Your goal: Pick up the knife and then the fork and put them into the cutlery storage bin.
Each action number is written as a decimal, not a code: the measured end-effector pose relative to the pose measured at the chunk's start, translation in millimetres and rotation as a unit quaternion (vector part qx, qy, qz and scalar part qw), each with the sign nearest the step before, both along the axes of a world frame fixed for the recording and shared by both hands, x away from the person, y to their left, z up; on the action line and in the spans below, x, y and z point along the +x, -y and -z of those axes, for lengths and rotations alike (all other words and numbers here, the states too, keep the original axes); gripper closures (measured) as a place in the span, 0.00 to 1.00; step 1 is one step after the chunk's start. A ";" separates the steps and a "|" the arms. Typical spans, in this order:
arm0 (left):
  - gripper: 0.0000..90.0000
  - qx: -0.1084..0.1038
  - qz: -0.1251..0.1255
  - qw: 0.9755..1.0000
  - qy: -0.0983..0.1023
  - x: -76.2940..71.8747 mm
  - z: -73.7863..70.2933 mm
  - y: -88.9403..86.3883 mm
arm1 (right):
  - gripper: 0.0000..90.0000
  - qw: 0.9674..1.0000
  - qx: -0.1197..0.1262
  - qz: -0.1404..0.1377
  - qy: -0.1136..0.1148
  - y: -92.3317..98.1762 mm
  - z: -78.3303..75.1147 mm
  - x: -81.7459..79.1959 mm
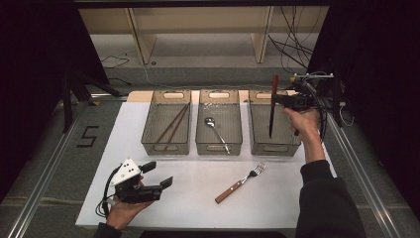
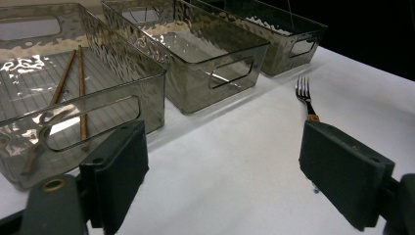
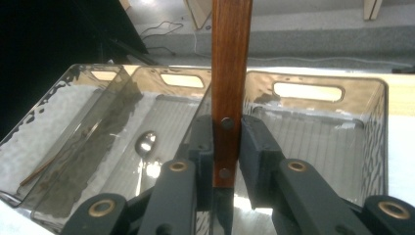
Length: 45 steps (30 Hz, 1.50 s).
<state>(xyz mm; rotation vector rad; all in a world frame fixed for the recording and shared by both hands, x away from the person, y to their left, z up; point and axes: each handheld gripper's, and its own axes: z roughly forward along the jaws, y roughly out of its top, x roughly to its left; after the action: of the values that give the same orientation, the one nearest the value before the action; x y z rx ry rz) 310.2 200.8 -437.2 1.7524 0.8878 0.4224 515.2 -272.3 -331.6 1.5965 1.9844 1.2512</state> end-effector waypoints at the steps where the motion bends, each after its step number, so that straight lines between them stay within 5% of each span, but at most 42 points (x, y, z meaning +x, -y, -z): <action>1: 0.20 0.000 0.000 1.000 0.001 -0.2 -0.2 -0.3 | 0.85 1.000 0.000 0.002 -0.004 -0.1 2.4 1.3; 11: 0.20 -0.002 -0.001 1.000 0.007 -2.1 -1.2 -1.3 | 0.85 0.999 0.002 0.013 -0.033 -1.1 27.2 9.0; 36: 0.20 -0.002 -0.002 1.000 0.014 -7.0 -2.3 -2.7 | 0.84 0.996 0.006 0.036 -0.076 -1.9 58.5 13.3; 41: 0.20 -0.001 -0.001 1.000 0.015 -6.9 -2.4 -2.4 | 0.64 0.995 0.010 0.053 -0.089 -0.3 58.4 14.6; 45: 0.20 0.000 -0.001 1.000 0.014 -6.7 -2.0 -2.6 | 0.57 0.996 -0.016 0.031 -0.077 -2.9 53.3 10.3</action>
<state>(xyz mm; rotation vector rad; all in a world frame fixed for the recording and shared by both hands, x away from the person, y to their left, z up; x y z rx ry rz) 303.5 203.5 -435.2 1.7407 0.8702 0.4470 525.5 -269.5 -384.9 1.7734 2.0176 1.0973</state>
